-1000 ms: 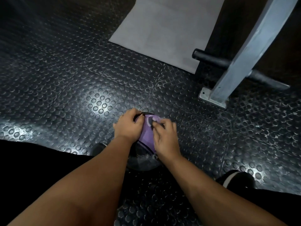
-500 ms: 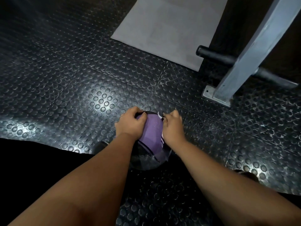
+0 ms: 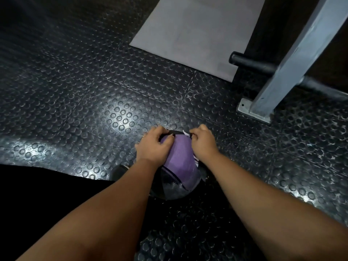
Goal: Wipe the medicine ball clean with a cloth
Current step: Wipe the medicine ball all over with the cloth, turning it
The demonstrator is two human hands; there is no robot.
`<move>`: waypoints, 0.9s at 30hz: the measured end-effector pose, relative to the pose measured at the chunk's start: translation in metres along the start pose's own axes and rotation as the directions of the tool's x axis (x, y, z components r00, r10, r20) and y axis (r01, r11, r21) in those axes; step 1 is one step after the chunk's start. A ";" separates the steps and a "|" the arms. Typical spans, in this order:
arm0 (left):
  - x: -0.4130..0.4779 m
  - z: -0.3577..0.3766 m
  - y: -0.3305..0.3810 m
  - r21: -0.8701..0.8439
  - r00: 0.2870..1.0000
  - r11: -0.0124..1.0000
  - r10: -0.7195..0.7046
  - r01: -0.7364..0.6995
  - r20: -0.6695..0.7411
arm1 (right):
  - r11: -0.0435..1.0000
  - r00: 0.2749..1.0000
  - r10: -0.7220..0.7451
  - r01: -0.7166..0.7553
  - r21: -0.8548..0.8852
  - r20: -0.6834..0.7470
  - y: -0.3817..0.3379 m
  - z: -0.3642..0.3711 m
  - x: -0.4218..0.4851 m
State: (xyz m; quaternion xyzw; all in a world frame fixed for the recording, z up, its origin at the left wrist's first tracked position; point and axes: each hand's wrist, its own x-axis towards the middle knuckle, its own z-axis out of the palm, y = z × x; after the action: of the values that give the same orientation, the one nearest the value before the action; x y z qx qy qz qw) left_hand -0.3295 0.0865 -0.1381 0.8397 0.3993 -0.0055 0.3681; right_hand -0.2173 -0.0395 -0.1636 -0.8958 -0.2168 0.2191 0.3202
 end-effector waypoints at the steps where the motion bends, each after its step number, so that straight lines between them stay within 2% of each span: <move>1: -0.001 0.001 0.002 0.012 1.000 1.000 -0.006 0.006 -0.005 | 1.000 0.998 0.030 -0.030 -0.005 0.052 0.004 -0.001 0.011; 3: -0.001 0.004 0.008 0.020 0.999 0.999 -0.032 0.033 -0.025 | 0.997 0.993 0.066 -0.062 -0.045 0.100 0.007 -0.001 0.023; 7: 0.000 0.007 0.019 0.010 0.992 0.994 -0.106 0.107 -0.068 | 0.994 0.996 0.053 -0.046 -0.104 0.067 -0.005 -0.005 0.010; 14: 0.009 0.004 0.020 -0.068 0.965 0.968 -0.247 0.241 -0.089 | 0.967 0.967 -0.248 0.244 -0.068 -0.057 -0.031 -0.009 -0.051; 19: 0.002 0.007 0.013 -0.098 0.973 0.977 -0.201 0.191 -0.112 | 0.970 0.957 -0.239 0.227 -0.087 -0.164 -0.025 -0.001 -0.062; 25: 0.008 0.002 0.011 -0.100 0.953 0.955 -0.289 0.280 -0.090 | 0.954 0.955 -0.275 0.257 -0.154 -0.113 -0.014 0.005 -0.088; 27: 0.013 0.001 0.006 -0.098 0.959 0.959 -0.275 0.267 -0.076 | 0.957 0.957 -0.270 0.255 -0.141 -0.105 -0.016 0.004 -0.084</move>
State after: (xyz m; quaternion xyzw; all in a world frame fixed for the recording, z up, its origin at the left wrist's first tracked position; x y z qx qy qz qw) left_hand -0.3167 0.0925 -0.1392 0.7598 0.5264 -0.0013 0.3817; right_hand -0.2917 -0.0709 -0.1340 -0.8892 -0.3271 0.1047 0.3022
